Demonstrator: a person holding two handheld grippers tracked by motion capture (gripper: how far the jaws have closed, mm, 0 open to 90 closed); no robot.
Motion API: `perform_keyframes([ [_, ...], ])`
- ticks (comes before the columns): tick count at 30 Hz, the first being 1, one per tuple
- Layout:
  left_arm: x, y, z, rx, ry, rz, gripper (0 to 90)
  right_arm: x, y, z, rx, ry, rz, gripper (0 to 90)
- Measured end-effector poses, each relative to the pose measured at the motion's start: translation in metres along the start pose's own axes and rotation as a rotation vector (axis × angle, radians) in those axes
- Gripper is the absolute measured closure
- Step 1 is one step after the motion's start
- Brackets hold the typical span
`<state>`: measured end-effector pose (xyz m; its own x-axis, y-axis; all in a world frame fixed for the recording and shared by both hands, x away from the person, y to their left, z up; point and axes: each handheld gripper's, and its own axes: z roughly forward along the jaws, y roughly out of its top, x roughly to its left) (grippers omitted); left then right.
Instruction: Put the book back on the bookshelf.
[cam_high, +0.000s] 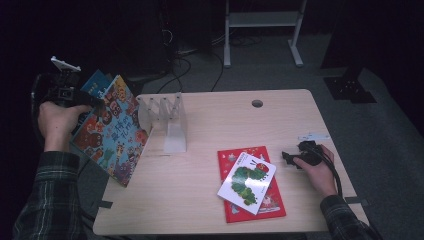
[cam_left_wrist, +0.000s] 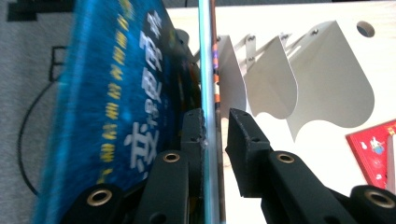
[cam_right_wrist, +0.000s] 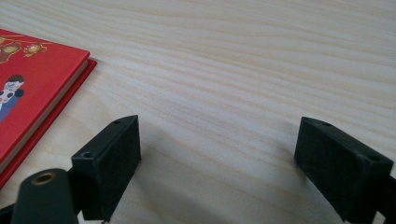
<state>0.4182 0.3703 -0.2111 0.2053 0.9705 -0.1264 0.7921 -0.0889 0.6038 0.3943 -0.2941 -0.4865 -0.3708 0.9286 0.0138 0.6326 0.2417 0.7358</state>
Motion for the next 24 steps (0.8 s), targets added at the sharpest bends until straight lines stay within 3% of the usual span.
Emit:
perform_keyframes([
  [2,0.001,0.0,-0.006,-0.015,0.001,0.007,77.1,0.0,0.0,0.0,0.0,0.0,0.0,13.7],
  [3,0.001,0.0,-0.01,-0.033,-0.042,0.006,80.5,0.0,0.0,0.0,0.0,0.0,0.0,13.7],
  [6,-0.005,0.0,-0.016,-0.042,-0.067,0.031,89.8,0.0,0.0,0.0,0.0,0.0,0.0,13.7],
  [8,-0.01,-0.001,-0.017,-0.046,-0.099,0.049,90.0,0.0,0.0,0.0,0.0,0.0,0.0,13.7],
  [17,-0.041,-0.004,-0.001,-0.01,-0.145,0.132,90.0,0.0,0.0,0.0,-0.001,0.0,0.002,13.7],
  [24,-0.067,-0.013,0.017,0.006,-0.222,0.191,90.0,0.0,0.0,0.0,0.0,0.0,0.001,13.5],
])
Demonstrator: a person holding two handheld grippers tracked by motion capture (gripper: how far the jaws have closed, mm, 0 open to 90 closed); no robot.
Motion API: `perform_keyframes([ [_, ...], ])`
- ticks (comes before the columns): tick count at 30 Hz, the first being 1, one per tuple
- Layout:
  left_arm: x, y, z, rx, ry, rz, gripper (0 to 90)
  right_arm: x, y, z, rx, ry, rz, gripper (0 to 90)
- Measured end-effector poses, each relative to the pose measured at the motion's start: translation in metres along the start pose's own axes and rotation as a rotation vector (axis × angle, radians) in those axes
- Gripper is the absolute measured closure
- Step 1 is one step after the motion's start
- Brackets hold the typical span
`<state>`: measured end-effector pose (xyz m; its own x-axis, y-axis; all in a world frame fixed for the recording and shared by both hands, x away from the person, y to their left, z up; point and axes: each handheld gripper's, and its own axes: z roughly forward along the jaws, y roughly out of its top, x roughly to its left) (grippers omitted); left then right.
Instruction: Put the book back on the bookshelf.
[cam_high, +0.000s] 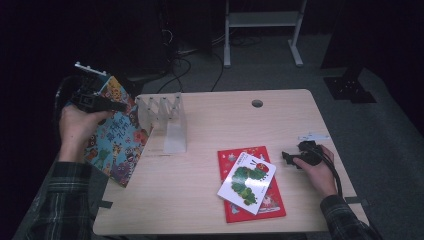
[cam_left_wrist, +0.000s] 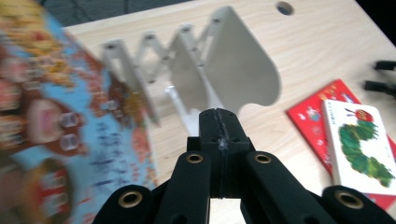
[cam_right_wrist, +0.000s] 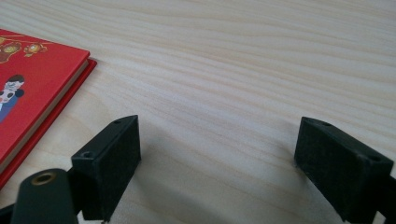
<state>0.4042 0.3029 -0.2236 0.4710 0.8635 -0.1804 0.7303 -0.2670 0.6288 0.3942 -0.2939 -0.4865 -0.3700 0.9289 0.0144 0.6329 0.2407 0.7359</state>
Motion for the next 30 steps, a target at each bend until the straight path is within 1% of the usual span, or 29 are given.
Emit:
perform_keyframes([
  [2,-0.006,-0.002,0.008,0.013,-0.015,0.013,90.0,0.0,0.0,0.0,0.001,0.001,-0.001,13.3],
  [4,-0.01,-0.004,0.013,0.024,-0.016,0.023,90.0,0.0,0.0,0.0,0.002,0.002,-0.001,12.7],
  [6,-0.014,-0.007,0.019,0.033,-0.03,0.032,90.0,0.0,0.0,0.0,0.002,0.002,-0.002,12.7],
  [8,-0.018,-0.01,0.027,0.047,-0.038,0.047,90.0,0.0,0.0,0.0,0.002,0.002,-0.001,12.7],
  [9,-0.02,-0.012,0.03,0.046,-0.043,0.05,90.0,0.0,0.0,0.0,0.002,0.002,-0.002,12.7],
  [10,-0.024,-0.016,0.036,0.051,-0.057,0.06,90.0,0.0,0.0,0.0,0.002,0.002,-0.001,12.7],
  [11,-0.026,-0.018,0.039,0.053,-0.062,0.066,89.9,0.0,0.0,0.0,0.002,0.002,-0.001,12.7],
  [12,-0.026,-0.018,0.039,0.053,-0.062,0.066,89.9,0.0,0.0,0.0,0.002,0.002,-0.001,12.7],
  [14,-0.031,-0.023,0.046,0.068,-0.062,0.08,89.9,0.0,0.0,0.0,0.002,0.002,-0.001,12.7],
  [15,-0.035,-0.028,0.055,0.078,-0.066,0.085,89.8,0.0,0.0,0.0,0.002,0.002,-0.002,12.7],
  [16,-0.035,-0.028,0.055,0.078,-0.066,0.085,89.8,0.0,0.0,0.0,0.002,0.002,-0.002,12.7],
  [20,-0.041,-0.038,0.07,0.098,-0.077,0.086,89.9,0.0,0.0,0.0,0.002,0.002,-0.002,12.7],
  [22,-0.044,-0.042,0.078,0.111,-0.073,0.095,89.8,0.0,0.0,0.0,0.002,0.002,-0.002,12.7],
  [26,-0.05,-0.051,0.09,0.123,-0.082,0.109,89.7,0.0,0.0,0.0,0.002,0.001,-0.002,12.7],
  [28,-0.055,-0.058,0.098,0.13,-0.076,0.12,88.4,0.0,0.0,0.0,0.002,0.001,-0.002,12.7],
  [30,-0.058,-0.063,0.105,0.136,-0.084,0.125,87.8,0.0,0.0,0.0,0.002,0.001,-0.002,12.7],
])
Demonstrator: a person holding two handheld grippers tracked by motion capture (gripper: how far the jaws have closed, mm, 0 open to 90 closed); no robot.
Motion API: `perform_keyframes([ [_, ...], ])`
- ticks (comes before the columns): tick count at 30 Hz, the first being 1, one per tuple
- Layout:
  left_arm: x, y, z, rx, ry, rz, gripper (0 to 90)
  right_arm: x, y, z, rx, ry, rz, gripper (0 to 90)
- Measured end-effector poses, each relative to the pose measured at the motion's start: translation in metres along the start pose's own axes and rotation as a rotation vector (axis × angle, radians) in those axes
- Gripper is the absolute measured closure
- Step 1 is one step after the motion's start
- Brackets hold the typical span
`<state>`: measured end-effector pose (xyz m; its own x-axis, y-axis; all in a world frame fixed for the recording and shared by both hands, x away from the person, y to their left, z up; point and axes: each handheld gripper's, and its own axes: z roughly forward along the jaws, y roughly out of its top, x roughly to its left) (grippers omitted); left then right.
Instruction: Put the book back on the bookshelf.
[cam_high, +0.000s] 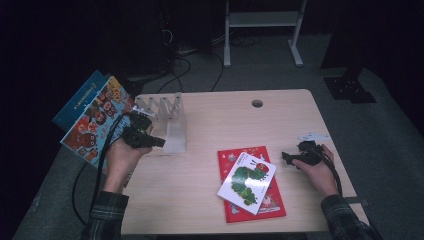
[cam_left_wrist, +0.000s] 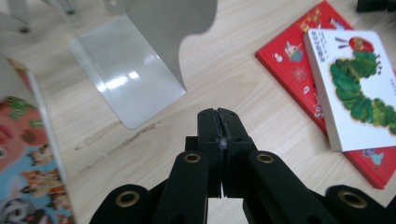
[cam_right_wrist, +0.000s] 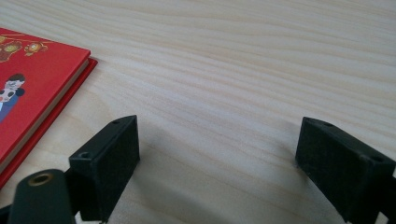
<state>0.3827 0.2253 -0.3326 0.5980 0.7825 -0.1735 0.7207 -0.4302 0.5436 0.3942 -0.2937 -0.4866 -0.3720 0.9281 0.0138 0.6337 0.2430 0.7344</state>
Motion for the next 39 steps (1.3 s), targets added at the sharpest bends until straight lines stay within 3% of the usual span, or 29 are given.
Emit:
perform_keyframes([
  [4,-0.007,-0.009,0.018,0.021,0.007,0.029,81.5,0.0,0.0,0.0,0.0,-0.002,0.001,12.7],
  [8,-0.015,-0.021,0.036,0.034,0.013,0.077,69.7,0.0,0.0,0.0,0.0,-0.003,0.003,12.7],
  [12,-0.017,-0.034,0.051,-0.021,-0.042,0.071,58.6,0.0,-0.001,-0.001,0.0,-0.003,0.003,12.7],
  [23,-0.025,-0.05,0.077,-0.02,-0.096,0.123,37.5,0.001,-0.001,-0.002,-0.002,-0.003,0.004,14.3],
  [26,-0.025,-0.052,0.082,-0.029,-0.107,0.124,29.3,0.0,-0.001,-0.005,0.006,0.002,0.001,23.7],
  [27,-0.026,-0.053,0.084,-0.034,-0.115,0.12,25.3,0.0,-0.001,-0.009,0.01,0.005,-0.003,31.8],
  [28,-0.026,-0.053,0.085,-0.036,-0.119,0.123,25.3,0.0,-0.001,-0.009,0.01,0.005,-0.003,31.8],
  [33,-0.031,-0.054,0.09,-0.051,-0.124,0.13,16.6,0.004,0.0,-0.023,-0.007,0.069,0.003,43.1],
  [39,-0.034,-0.054,0.093,-0.074,-0.13,0.12,9.9,0.017,-0.002,-0.042,-0.02,0.172,0.006,44.9],
])
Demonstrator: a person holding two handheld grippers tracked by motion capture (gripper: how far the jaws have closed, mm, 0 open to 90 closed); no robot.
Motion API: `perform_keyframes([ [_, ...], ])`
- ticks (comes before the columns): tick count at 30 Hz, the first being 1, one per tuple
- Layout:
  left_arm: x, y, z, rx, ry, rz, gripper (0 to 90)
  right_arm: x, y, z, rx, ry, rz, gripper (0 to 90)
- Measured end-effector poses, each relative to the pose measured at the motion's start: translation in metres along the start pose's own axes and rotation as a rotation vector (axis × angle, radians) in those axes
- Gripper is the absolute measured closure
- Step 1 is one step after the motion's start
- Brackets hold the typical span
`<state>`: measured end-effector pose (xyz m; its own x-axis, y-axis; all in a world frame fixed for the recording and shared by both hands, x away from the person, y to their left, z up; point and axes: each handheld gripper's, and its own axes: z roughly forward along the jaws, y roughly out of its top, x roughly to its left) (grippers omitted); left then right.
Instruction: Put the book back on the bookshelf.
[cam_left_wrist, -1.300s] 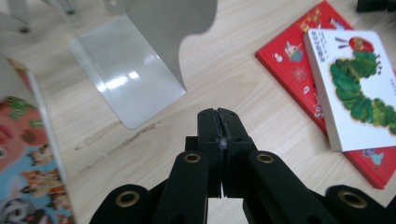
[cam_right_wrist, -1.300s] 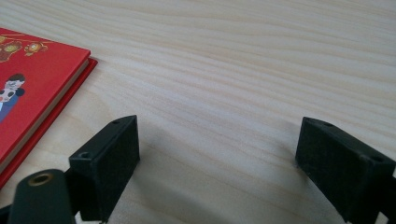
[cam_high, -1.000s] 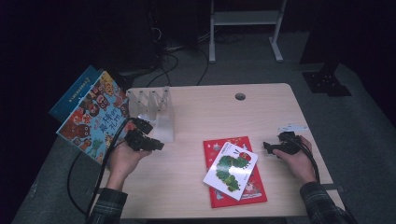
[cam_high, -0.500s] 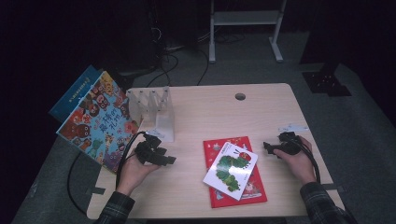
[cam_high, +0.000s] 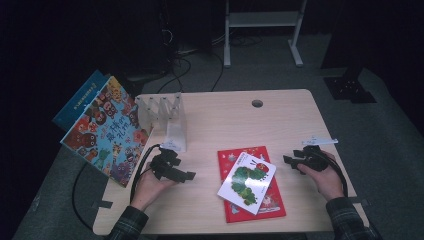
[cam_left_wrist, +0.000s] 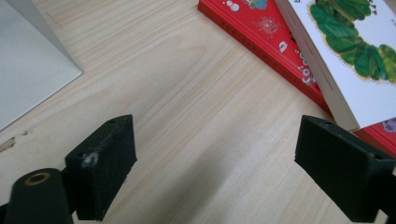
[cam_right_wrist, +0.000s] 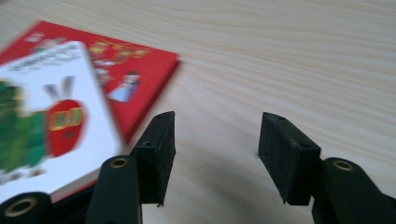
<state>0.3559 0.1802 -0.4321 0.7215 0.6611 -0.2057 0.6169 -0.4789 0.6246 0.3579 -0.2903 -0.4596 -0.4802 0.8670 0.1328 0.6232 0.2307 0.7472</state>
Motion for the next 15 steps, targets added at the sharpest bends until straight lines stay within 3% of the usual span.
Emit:
perform_keyframes([
  [8,-0.005,-0.007,0.004,0.022,-0.003,-0.003,0.1,0.027,-0.007,-0.013,-0.001,0.108,-0.055,36.6],
  [15,-0.008,-0.009,0.006,0.03,-0.007,-0.007,0.0,0.042,-0.015,-0.019,-0.007,0.186,-0.106,30.2],
])
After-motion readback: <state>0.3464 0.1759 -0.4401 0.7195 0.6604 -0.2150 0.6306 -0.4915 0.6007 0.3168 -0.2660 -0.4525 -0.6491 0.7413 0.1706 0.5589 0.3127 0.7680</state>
